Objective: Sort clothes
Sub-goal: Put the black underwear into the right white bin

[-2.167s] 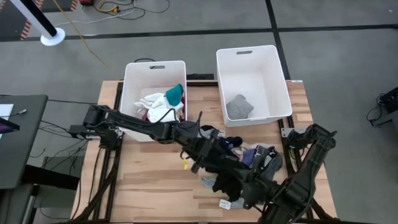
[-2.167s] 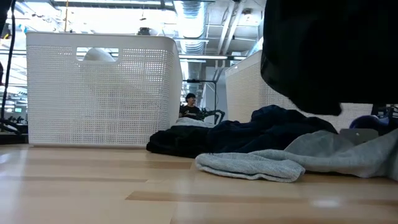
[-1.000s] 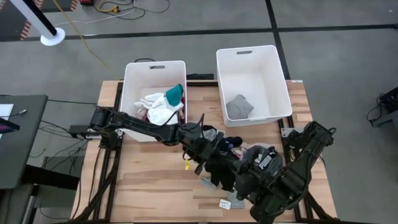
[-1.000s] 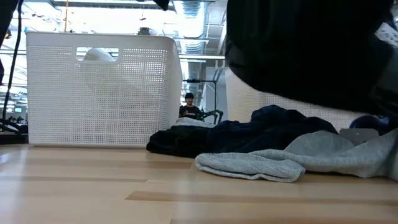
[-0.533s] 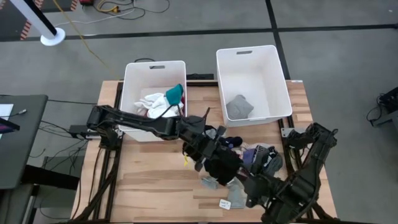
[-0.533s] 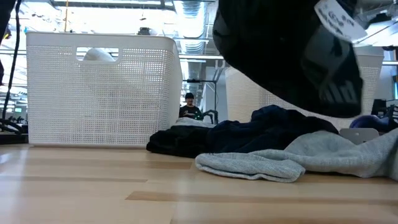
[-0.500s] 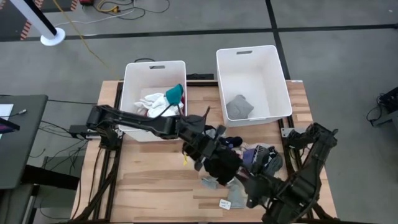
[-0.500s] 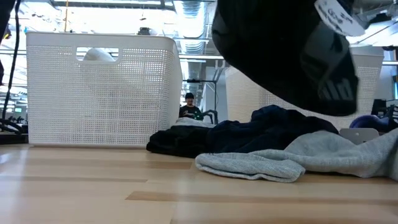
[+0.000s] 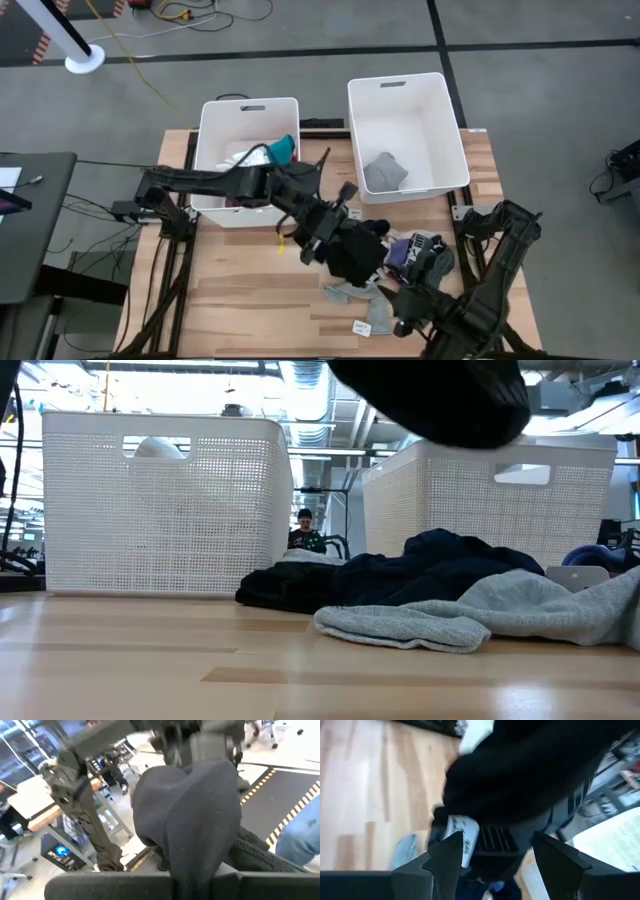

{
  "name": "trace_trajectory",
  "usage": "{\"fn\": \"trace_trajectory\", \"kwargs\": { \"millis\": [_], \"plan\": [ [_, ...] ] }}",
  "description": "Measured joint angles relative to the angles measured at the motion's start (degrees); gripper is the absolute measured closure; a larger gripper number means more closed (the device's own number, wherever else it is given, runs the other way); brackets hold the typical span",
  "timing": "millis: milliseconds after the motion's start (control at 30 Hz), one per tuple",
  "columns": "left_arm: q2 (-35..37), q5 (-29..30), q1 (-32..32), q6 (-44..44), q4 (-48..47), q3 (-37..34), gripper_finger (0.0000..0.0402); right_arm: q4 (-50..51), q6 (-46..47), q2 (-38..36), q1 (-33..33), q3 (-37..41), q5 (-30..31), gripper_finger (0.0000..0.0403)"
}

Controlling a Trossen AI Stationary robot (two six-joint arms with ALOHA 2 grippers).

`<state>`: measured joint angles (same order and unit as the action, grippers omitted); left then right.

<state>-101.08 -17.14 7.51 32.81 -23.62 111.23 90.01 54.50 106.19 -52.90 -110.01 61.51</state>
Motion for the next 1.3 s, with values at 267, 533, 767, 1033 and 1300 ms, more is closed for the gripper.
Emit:
{"fn": "trace_trajectory", "kwargs": {
  "millis": [267,533,767,1033,1300],
  "plan": [
    [0.0,-3.01,-1.62,-2.3,-6.7,8.42,0.0401,-0.78,2.65,0.0,0.02,2.13,11.06,0.0148],
    [0.01,-10.48,-5.59,-6.92,-9.21,11.08,0.0401,-2.29,2.07,0.0,1.45,2.13,16.6,0.0148],
    [-0.02,-12.73,-6.29,-6.17,-12.19,11.08,0.0401,-2.4,1.07,0.0,4.21,2.13,18.63,0.0143],
    [-0.04,-16.8,-6.29,-5.61,-13.44,11.07,0.0401,-2.64,0.69,-0.09,8.75,2.13,21.14,0.0119],
    [-0.04,-18.27,-7.23,-3.59,-14.46,11.03,0.0401,-9.73,-7.34,-0.09,11.49,2.13,21.1,0.0115]
  ]
}}
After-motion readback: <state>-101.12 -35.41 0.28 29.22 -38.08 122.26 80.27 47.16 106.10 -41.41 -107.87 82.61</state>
